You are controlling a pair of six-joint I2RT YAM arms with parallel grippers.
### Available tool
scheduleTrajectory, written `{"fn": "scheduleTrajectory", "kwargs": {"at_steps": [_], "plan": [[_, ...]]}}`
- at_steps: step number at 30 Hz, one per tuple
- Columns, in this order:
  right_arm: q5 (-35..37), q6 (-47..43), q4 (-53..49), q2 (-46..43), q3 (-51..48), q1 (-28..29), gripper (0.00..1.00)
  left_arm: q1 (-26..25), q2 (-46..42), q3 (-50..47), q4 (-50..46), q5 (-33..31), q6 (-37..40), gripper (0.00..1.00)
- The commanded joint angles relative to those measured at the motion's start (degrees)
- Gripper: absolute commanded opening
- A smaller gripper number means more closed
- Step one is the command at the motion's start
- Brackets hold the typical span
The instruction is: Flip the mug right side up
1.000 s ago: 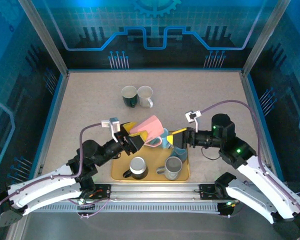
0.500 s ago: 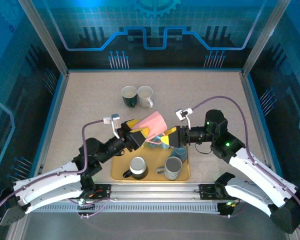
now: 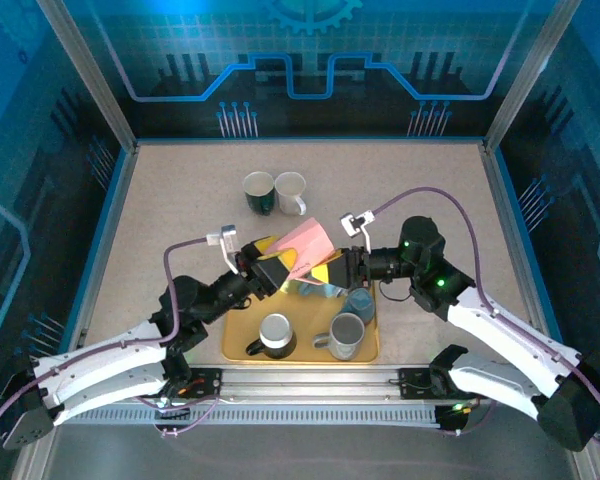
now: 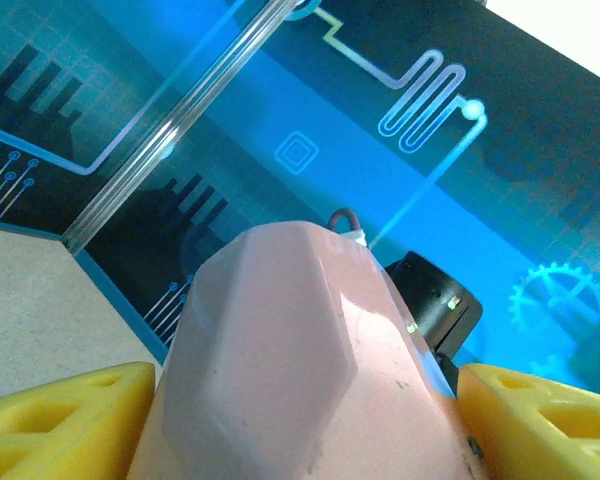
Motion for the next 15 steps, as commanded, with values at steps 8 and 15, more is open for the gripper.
{"fn": "scheduleTrajectory", "kwargs": {"at_steps": [8, 15], "plan": [[5.0, -2.8, -3.4, -0.9, 3.1, 1.5, 0.00, -0.3, 0.4, 0.0, 6.3, 2.1, -0.9, 0.49], [5.6, -1.7, -4.3, -3.0, 4.0, 0.6, 0.00, -0.3, -1.8, 0.5, 0.2, 1.7, -0.5, 0.94]]}}
